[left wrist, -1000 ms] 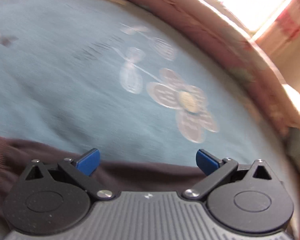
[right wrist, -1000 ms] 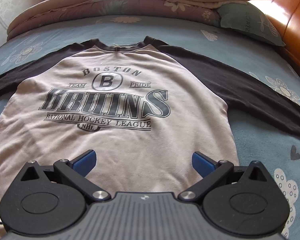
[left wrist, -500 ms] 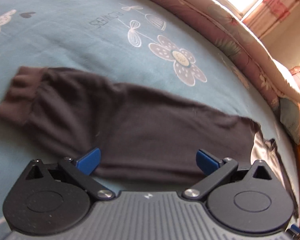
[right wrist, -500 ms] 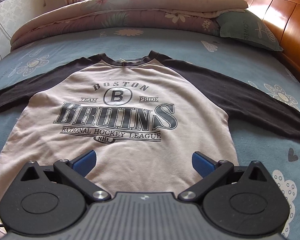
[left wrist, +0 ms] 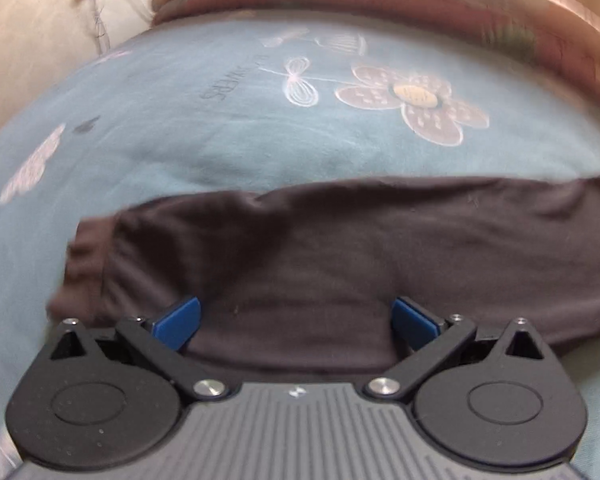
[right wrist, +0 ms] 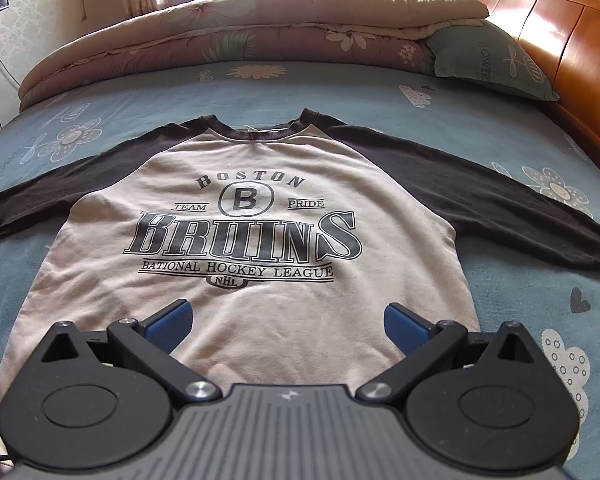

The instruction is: Fold clothes

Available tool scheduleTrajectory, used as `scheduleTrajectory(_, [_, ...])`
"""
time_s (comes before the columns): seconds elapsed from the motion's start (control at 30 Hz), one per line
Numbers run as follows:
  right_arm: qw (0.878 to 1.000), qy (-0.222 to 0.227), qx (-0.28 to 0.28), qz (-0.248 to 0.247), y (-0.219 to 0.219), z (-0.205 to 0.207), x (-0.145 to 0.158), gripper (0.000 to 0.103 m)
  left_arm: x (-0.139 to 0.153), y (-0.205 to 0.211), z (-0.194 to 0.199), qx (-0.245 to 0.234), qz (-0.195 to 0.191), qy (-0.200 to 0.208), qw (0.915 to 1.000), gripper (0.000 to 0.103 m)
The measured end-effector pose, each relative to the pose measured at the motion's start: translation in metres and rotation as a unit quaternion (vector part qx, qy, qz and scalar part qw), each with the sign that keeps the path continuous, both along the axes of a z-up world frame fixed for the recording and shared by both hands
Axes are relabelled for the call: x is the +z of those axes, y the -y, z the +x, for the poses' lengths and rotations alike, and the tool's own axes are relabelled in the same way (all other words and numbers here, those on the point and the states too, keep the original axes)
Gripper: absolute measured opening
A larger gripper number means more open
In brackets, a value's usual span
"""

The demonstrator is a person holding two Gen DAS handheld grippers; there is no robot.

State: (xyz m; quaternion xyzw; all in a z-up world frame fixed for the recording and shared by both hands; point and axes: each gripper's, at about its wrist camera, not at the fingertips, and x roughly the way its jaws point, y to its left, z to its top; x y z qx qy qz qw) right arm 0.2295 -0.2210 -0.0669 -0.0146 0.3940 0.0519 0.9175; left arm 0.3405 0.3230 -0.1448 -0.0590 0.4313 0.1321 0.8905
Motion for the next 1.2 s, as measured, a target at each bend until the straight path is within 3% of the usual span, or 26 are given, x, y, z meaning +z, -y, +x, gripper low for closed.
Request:
scheduleTrajectory(0.07, [1.0,-0.001,0.0,-0.008,0.001,-0.001,-0.001,0.103,0.002,0.0,-0.023,-0.021,0.01,-0.001,0.9997,0.103])
scheduleTrajectory(0.2, [1.0,-0.017,-0.011,-0.001,0.006,0.002,-0.01,0.103,0.013,-0.016,-0.037,-0.018,-0.012,-0.029,0.9993,0.1])
scheduleTrajectory(0.3, [1.0,-0.022,-0.015,0.008,0.006,0.004,-0.011,0.103,0.035,-0.023,-0.032,-0.028,-0.022,0.019,0.9992,0.101])
scheduleTrajectory(0.47, [1.0,-0.018,-0.01,-0.007,-0.003,0.003,-0.008,0.103,0.043,-0.037,0.013,-0.052,-0.11,0.078,0.9895,0.101])
scheduleTrajectory(0.57, [1.0,-0.021,-0.008,-0.012,-0.007,0.003,-0.008,0.103,0.025,-0.059,0.038,-0.027,-0.179,0.087,0.9797,0.101])
scheduleTrajectory(0.63, [1.0,-0.023,-0.007,-0.016,-0.008,0.004,-0.01,0.103,0.011,-0.08,0.042,0.019,-0.221,0.076,0.9722,0.101])
scheduleTrajectory(0.77, [0.999,-0.028,-0.005,-0.016,-0.007,0.008,-0.014,0.103,0.014,-0.101,0.01,0.044,-0.189,0.08,0.9778,0.097])
scheduleTrajectory(0.8, [0.999,-0.031,-0.005,-0.015,-0.007,0.009,-0.016,0.103,0.016,-0.101,0.006,0.042,-0.175,0.073,0.9809,0.093])
scheduleTrajectory(0.93, [0.999,-0.036,-0.004,-0.004,-0.011,0.014,-0.018,0.103,0.033,-0.086,-0.001,0.025,-0.129,0.049,0.9901,0.092])
scheduleTrajectory(1.1, [1.0,-0.026,0.01,0.001,-0.018,0.011,-0.004,0.103,0.065,-0.008,0.022,-0.094,-0.12,0.032,0.9878,0.094])
scheduleTrajectory(1.2, [1.0,-0.02,0.009,0.0,-0.016,0.008,0.001,0.103,0.075,0.061,0.041,-0.166,-0.104,0.023,0.9803,0.096])
